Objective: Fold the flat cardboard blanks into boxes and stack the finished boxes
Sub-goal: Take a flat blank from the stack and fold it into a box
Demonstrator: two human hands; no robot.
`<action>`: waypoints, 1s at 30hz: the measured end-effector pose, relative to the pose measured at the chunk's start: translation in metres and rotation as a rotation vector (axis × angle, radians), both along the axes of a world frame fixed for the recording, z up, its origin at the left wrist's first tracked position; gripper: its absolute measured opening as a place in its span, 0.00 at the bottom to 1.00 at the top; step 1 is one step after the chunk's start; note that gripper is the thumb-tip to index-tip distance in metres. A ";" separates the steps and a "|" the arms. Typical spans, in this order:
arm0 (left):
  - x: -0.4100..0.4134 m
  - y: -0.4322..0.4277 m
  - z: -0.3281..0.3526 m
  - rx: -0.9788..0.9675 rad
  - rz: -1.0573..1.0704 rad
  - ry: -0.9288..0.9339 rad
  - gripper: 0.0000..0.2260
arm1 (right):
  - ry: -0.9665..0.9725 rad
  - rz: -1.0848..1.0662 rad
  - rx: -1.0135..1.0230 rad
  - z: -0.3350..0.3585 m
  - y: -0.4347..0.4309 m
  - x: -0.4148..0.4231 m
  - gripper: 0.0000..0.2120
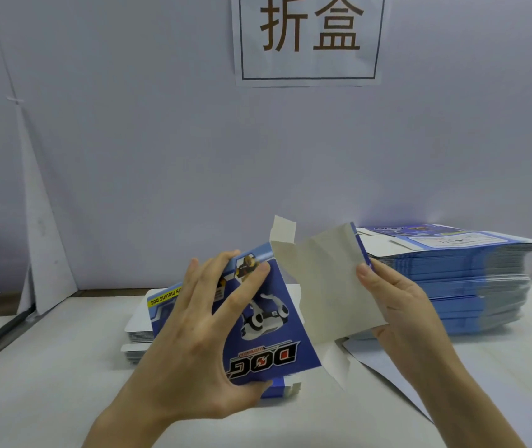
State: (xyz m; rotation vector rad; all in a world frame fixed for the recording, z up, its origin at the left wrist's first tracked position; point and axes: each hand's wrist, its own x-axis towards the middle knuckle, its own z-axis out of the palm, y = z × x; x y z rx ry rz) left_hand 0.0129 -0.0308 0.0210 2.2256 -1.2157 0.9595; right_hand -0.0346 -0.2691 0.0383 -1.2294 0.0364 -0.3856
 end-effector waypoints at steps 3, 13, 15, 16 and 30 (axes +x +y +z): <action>-0.002 -0.004 -0.002 0.014 -0.009 0.017 0.46 | -0.035 -0.044 -0.063 0.001 0.002 -0.002 0.11; 0.000 -0.001 -0.004 0.018 0.006 0.006 0.48 | -0.068 -0.078 -0.080 0.000 0.005 -0.001 0.11; 0.000 -0.001 -0.003 0.006 0.001 0.017 0.48 | -0.080 -0.107 -0.080 -0.001 0.004 0.000 0.10; 0.000 -0.002 -0.003 0.007 0.000 0.011 0.47 | -0.077 -0.109 -0.075 -0.001 0.004 0.000 0.09; 0.005 0.004 -0.004 -0.236 0.045 0.308 0.52 | -0.095 -0.061 -0.008 -0.001 -0.006 0.006 0.13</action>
